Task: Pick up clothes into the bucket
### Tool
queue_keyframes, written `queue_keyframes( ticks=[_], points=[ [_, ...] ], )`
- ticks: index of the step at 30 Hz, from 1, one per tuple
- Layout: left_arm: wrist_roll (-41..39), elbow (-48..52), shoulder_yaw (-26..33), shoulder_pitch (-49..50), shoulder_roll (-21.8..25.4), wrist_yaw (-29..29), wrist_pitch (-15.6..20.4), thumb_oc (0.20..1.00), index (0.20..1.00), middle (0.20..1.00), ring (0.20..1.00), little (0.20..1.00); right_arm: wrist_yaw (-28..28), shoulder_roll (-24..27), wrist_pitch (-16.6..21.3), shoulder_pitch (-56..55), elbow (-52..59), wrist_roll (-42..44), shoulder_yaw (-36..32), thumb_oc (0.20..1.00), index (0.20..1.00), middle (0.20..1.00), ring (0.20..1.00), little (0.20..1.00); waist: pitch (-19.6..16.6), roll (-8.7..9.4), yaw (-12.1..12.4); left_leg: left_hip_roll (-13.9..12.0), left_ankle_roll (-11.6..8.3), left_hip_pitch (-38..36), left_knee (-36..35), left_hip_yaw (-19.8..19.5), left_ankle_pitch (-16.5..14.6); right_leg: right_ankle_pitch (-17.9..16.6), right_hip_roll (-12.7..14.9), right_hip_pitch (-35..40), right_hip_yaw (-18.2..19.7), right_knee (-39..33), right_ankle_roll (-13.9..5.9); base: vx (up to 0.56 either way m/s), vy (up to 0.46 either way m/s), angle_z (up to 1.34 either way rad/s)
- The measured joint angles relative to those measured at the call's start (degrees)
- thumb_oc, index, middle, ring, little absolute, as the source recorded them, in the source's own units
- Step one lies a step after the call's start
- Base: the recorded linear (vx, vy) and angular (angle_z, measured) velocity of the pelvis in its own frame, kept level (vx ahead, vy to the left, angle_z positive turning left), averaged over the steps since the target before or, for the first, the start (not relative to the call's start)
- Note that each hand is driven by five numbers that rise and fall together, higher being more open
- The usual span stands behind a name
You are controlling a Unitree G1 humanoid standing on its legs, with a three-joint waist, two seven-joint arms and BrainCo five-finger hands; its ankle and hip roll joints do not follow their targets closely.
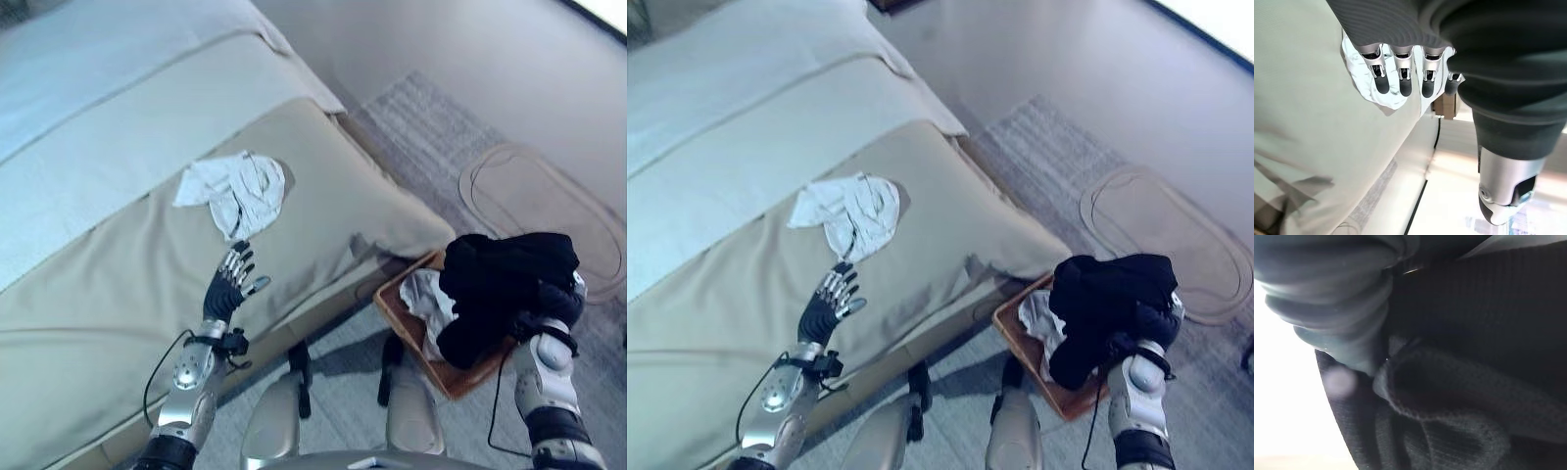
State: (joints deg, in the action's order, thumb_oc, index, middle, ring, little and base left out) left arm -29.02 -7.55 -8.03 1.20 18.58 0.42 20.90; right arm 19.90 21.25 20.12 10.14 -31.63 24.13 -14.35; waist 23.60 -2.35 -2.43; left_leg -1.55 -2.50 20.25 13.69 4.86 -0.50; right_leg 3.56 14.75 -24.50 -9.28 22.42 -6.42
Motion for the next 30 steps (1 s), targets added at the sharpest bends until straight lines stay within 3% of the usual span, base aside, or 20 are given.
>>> queue_keyframes(
  ticks=[5, 16, 26, 30],
  points=[
    [0.0, 4.7, 0.9, -2.4, 1.2, 2.9, 2.3, 1.0, 1.0, 1.0, 1.0, 1.0, 1.7, 2.5, -0.1, 5.7, -4.7, 0.0, 2.9, 0.2, 0.2, 0.2, 0.2, 0.2, 2.5, -0.13, 0.3, -0.4, 0.02, 7.2, 5.9, 1.3, -1.5, 1.8, 0.3, -8.7, 2.7, 6.4, 0.82, -0.12, 0.032, -0.11],
    [0.0, 11.1, 0.7, -4.9, 1.9, 6.3, 4.3, 1.0, 1.0, 1.0, 1.0, 1.0, 5.1, 10.5, -0.7, 17.5, -10.0, -0.5, 7.3, 0.2, 0.2, 0.2, 0.2, 0.2, 5.8, -2.68, 0.2, -1.2, -0.24, 21.0, 16.2, 2.2, -3.7, 3.4, 0.3, -23.4, 5.9, 16.2, 2.03, -0.06, 0.01, -0.05],
    [0.0, 11.4, -0.3, -4.9, 2.6, 8.7, 4.9, 1.0, 1.0, 1.0, 1.0, 1.0, 7.9, 11.9, -0.7, 22.9, -14.7, -0.4, 8.2, 0.2, 0.2, 0.2, 0.2, 0.2, 6.3, -4.09, 0.8, -1.2, -0.29, 25.3, 18.2, 2.8, -4.0, 3.8, 0.3, -28.8, 7.4, 18.8, 2.42, 0.01, 0.007, -0.02],
    [-1.1, 13.4, -1.2, -5.1, 2.7, 8.8, 5.0, 1.0, 1.0, 1.0, 1.0, 1.0, 7.8, 14.0, -1.5, 23.6, -18.5, -3.0, 14.2, 0.2, 0.2, 0.2, 0.2, 0.2, 6.3, -4.17, 1.3, -1.3, -0.16, 27.4, 19.9, 2.8, -4.8, 4.8, 0.3, -31.3, 7.7, 21.0, 2.85, 0.02, -0.005, 0.0]
  ],
)
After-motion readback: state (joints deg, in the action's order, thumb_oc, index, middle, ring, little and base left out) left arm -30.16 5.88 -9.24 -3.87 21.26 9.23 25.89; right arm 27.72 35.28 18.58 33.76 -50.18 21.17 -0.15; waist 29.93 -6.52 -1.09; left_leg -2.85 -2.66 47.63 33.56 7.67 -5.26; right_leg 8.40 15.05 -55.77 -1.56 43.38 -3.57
